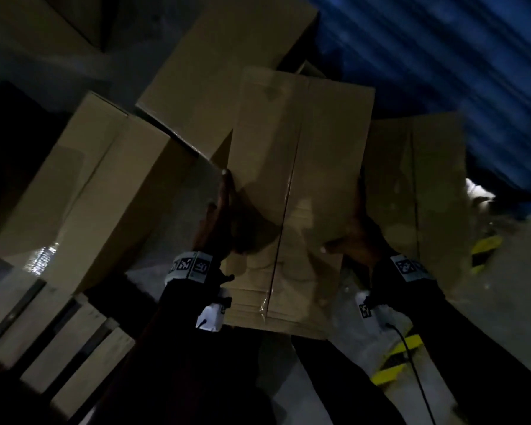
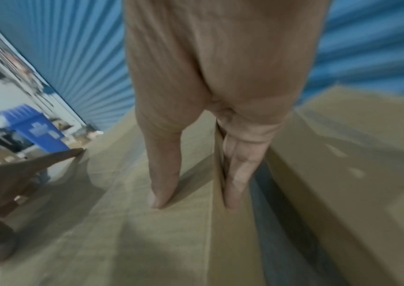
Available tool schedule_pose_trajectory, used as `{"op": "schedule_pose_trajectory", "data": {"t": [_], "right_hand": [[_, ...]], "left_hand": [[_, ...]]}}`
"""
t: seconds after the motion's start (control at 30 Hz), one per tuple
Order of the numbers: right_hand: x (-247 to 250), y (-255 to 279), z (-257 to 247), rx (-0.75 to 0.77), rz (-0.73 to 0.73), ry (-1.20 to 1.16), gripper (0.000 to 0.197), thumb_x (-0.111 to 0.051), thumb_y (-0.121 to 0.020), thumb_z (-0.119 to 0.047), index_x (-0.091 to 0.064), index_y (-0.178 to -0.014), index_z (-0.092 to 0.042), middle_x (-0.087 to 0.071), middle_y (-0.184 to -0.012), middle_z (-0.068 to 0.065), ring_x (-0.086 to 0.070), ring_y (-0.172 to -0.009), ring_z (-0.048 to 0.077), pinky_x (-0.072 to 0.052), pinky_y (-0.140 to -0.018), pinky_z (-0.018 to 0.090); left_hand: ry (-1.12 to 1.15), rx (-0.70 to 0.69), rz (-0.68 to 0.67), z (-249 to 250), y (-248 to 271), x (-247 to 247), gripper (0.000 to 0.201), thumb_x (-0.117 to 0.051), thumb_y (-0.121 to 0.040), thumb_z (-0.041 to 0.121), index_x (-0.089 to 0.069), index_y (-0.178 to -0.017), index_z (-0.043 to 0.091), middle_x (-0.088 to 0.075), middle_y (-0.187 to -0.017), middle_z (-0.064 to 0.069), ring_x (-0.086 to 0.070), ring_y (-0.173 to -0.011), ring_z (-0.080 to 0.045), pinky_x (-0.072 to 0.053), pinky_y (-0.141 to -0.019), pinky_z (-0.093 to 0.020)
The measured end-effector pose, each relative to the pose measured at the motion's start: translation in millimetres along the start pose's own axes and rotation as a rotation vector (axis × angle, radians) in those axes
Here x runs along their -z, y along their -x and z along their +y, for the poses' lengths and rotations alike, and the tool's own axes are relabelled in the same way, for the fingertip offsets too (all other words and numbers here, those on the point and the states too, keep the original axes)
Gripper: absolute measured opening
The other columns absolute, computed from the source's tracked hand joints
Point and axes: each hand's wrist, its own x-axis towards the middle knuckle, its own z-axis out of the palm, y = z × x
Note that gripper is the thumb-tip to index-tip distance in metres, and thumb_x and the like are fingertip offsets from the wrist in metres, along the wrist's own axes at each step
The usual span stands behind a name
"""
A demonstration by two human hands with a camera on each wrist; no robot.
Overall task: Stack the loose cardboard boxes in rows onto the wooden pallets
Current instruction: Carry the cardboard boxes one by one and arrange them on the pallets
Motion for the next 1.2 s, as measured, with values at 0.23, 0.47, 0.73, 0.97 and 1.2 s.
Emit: {"op": "schedule_pose_trajectory", "data": {"t": [0.23, 0.47, 0.73, 0.97, 1.2], "right_hand": [[41.5, 134.1, -67.6, 0.22, 0.124, 0.121, 0.134, -0.093, -0.06, -0.023, 0.002, -0.156, -0.027, -0.048, -0.146, 0.009, -0.051, -0.126, 0.029, -0.048, -0.1, 0.042], [61.3, 263.3, -150.3, 0.414, 0.138, 0.241, 0.143, -0.091, -0.063, -0.028, 0.021, -0.152, -0.035, -0.04, -0.151, 0.009, -0.05, -0.128, 0.032, -0.046, -0.102, 0.044], [37.6, 362.4, -246.5, 0.645, 0.115, 0.436, 0.138, -0.09, -0.066, -0.024, 0.016, -0.153, -0.035, -0.036, -0.154, 0.005, -0.045, -0.133, 0.027, -0.042, -0.102, 0.035], [-34.3, 400.8, -325.9, 0.871, 0.004, 0.566, 0.141, -0.091, -0.062, -0.023, 0.015, -0.154, -0.028, -0.016, -0.162, 0.004, -0.022, -0.145, 0.022, -0.022, -0.119, 0.044], [-112.6, 425.6, -383.2, 0.995, -0.184, 0.728, 0.144, -0.091, -0.06, -0.032, 0.023, -0.145, -0.052, -0.039, -0.152, 0.004, -0.047, -0.13, 0.03, -0.043, -0.105, 0.05]], "left_hand": [[-0.114, -0.14, 0.08, 100.6, 142.4, 89.3, 0.142, -0.089, -0.065, 0.022, 0.027, -0.137, 0.061, -0.052, -0.126, -0.02, -0.061, -0.096, -0.038, -0.058, -0.072, -0.054], [-0.251, -0.176, 0.153, 130.7, 266.9, 173.9, 0.137, -0.079, -0.069, 0.055, 0.027, -0.15, 0.022, -0.035, -0.15, -0.022, -0.056, -0.109, -0.034, -0.05, -0.079, -0.033], [0.213, -0.13, 0.295, 96.1, 382.7, 267.4, 0.146, -0.093, -0.057, 0.031, 0.027, -0.132, 0.067, -0.064, -0.111, -0.018, -0.069, -0.078, -0.034, -0.058, -0.071, -0.053], [0.25, -0.124, 0.525, 41.2, 463.1, 313.1, 0.148, -0.091, -0.057, 0.035, 0.031, -0.139, 0.055, -0.06, -0.116, -0.021, -0.064, -0.085, -0.041, -0.054, -0.076, -0.057], [0.309, -0.011, 0.745, -6.0, 530.2, 333.0, 0.155, -0.095, -0.054, 0.026, 0.026, -0.149, 0.034, -0.027, -0.154, -0.024, -0.045, -0.13, -0.041, -0.045, -0.1, -0.057]]}}
